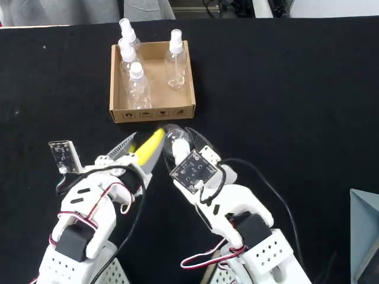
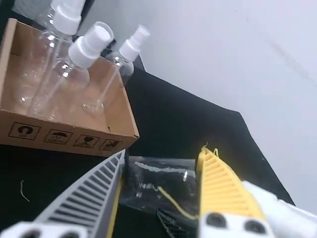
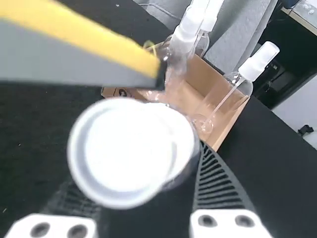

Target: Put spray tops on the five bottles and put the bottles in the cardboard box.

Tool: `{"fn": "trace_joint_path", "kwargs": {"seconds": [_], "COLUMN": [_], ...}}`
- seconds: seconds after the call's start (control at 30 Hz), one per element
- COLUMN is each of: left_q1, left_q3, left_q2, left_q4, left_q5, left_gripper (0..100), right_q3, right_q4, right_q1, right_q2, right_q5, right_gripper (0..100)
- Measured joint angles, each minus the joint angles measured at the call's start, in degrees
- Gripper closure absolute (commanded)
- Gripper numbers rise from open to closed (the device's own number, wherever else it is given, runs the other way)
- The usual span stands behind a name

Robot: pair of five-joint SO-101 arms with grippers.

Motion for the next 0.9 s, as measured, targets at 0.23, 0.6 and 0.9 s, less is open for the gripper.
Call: {"fn": "trace_joint_path", "kwargs": {"seconds": [0.23,0.6,0.9], "left_q1": [-3.08,-6.15,-10.81], "left_q3": [0.0,0.0,2.37], "left_q2": [0.0,0.0,0.0], "left_q4": [0.0,-0.62,-0.7], "left_q5": [-0.44,-7.91,-13.54], "left_gripper": [79,79,79], "right_q3": [0.18,0.18,0.18], "right_q4": [0.0,0.0,0.0], "right_q1": [-0.09,-0.09,-0.09], "right_q2": [-0.18,-0.18,-0.18], "right_q5": [0.0,0.0,-0.26], "right_gripper": [90.0,90.0,90.0]}}
